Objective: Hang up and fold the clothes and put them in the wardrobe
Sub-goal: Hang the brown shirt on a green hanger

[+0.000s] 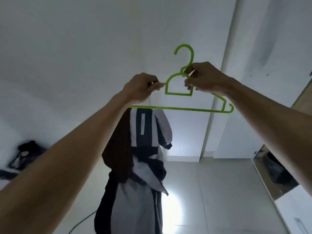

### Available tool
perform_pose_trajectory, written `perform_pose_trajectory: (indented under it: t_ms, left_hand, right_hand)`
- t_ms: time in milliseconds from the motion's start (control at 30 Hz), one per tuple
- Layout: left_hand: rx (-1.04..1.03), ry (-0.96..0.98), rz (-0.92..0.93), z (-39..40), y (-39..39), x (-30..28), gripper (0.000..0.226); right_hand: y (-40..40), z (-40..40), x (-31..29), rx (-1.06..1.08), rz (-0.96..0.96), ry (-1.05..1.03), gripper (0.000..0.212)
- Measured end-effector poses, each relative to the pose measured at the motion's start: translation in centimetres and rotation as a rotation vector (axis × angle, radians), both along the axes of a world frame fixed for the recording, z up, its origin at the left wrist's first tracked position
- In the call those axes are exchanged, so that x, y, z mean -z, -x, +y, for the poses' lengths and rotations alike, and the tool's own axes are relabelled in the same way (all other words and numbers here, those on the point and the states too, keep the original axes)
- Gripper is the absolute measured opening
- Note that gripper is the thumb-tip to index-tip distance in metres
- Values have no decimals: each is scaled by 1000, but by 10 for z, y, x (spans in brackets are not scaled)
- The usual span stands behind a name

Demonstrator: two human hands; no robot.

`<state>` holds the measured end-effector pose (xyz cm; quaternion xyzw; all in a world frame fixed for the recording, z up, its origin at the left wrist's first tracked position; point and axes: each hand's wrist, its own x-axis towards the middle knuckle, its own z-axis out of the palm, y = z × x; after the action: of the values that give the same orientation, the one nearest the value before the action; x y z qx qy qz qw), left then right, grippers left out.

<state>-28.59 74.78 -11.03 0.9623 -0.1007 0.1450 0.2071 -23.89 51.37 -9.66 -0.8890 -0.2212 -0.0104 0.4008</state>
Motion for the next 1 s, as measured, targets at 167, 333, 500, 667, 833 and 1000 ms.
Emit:
perform_pose_trajectory:
  t_ms: [167, 333, 500, 667, 833, 1000]
  left_hand:
    - [-54, -7, 43, 83, 113, 29, 34]
    - [-83, 51, 27, 114, 164, 32, 34]
    - [-117, 85, 15, 128, 183, 40, 36]
    - [-162, 163, -3, 132, 174, 37, 33]
    - [-204, 239, 31, 148, 151, 51, 41]
    - [-201, 259, 69, 169, 103, 66, 48]
  right_hand:
    - [92, 84, 26, -122, 150, -172, 31]
    - [131, 125, 25, -150, 149, -212, 32]
    - [140, 149, 27, -173, 113, -209, 30]
    - [124, 160, 30, -118, 42, -211, 30]
    - [98, 169, 38, -69, 34, -179, 37]
    - [53, 195, 53, -20, 30, -139, 39]
